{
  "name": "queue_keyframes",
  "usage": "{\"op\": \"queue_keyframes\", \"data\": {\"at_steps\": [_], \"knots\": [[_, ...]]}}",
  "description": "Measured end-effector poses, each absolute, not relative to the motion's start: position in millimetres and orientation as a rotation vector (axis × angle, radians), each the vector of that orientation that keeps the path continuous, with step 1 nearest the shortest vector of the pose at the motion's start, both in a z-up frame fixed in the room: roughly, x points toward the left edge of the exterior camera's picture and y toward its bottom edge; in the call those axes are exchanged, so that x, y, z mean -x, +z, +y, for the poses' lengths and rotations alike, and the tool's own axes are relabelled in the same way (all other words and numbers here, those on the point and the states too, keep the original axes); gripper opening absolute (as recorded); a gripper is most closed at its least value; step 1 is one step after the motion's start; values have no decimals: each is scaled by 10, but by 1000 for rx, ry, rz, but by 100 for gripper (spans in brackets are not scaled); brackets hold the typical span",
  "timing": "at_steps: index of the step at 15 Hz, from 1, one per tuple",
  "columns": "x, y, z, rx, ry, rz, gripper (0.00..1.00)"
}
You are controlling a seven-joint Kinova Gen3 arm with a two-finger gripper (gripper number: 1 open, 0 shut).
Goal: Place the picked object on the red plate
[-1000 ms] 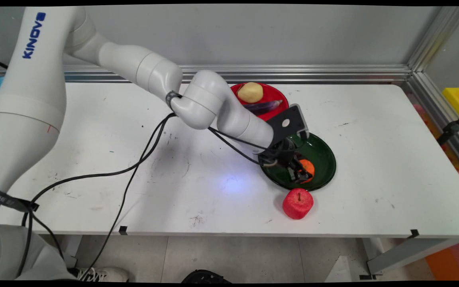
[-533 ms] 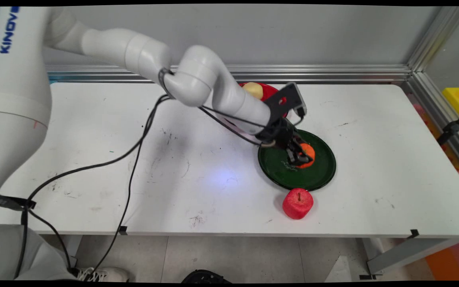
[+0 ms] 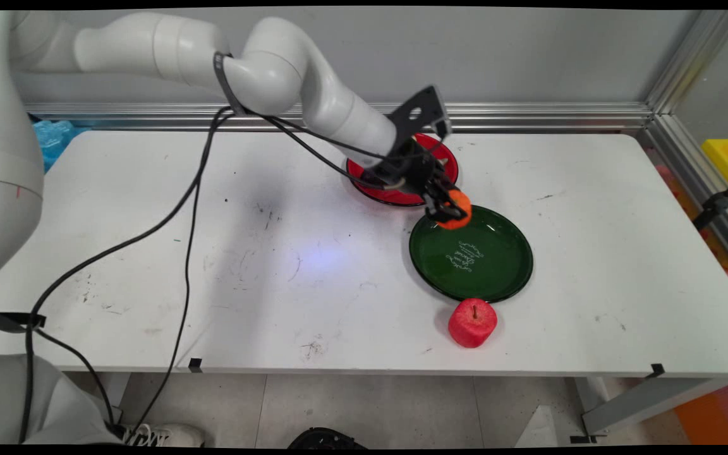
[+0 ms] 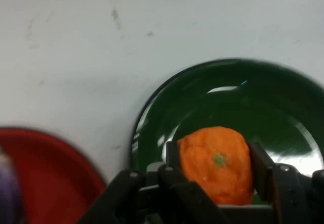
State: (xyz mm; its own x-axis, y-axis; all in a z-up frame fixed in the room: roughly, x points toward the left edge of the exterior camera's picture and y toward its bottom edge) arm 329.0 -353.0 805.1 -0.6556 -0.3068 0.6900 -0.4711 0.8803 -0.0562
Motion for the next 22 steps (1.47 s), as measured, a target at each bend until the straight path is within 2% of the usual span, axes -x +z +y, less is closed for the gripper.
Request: {"op": "queue_keyframes", "data": {"at_steps": [4,10,22], "knots": [[-3595,8031,-3714,-569,341,-2346,0],[-3907,7829,-4041,-586,406,-2346,0],[-4096,7451,-4308,-608,420,-2333,0]]}}
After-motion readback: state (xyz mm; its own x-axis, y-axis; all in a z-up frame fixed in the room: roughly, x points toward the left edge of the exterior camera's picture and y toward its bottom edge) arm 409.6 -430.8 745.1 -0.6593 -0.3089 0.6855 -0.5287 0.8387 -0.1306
